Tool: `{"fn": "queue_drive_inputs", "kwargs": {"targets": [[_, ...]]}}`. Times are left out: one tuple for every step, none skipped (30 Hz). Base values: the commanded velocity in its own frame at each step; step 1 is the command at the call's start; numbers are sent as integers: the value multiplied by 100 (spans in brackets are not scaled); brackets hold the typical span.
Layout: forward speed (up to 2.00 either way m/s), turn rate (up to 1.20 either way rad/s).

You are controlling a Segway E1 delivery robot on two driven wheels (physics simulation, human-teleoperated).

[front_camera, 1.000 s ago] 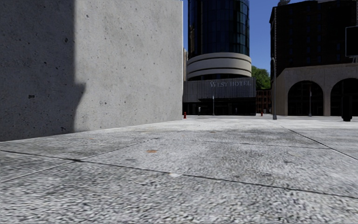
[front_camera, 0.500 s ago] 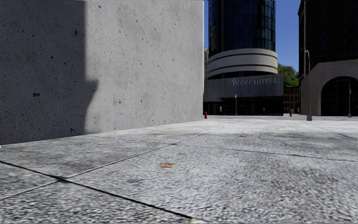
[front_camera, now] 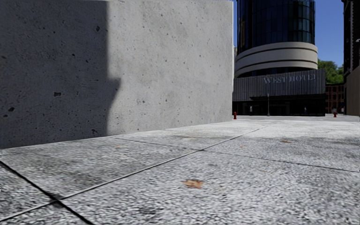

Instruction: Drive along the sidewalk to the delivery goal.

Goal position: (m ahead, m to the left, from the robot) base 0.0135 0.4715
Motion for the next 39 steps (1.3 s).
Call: {"fn": "queue_drive_inputs", "kwargs": {"targets": [[98, 41], [98, 41], [97, 41], [97, 41], [97, 41], [97, 41], [96, 41], [94, 41], [15, 40], [0, 0], [0, 0], [0, 0], [0, 0], [0, 0], [0, 0], [0, 0], [0, 0], [0, 0], [0, 0], [0, 0], [0, 0], [0, 0], [0, 0], [0, 0], [0, 0], [0, 0], [0, 0], [0, 0], [0, 0], [0, 0], [0, 0], [0, 0], [0, 0], [0, 0], [0, 0], [0, 0], [0, 0], [0, 0], [0, 0]]}}
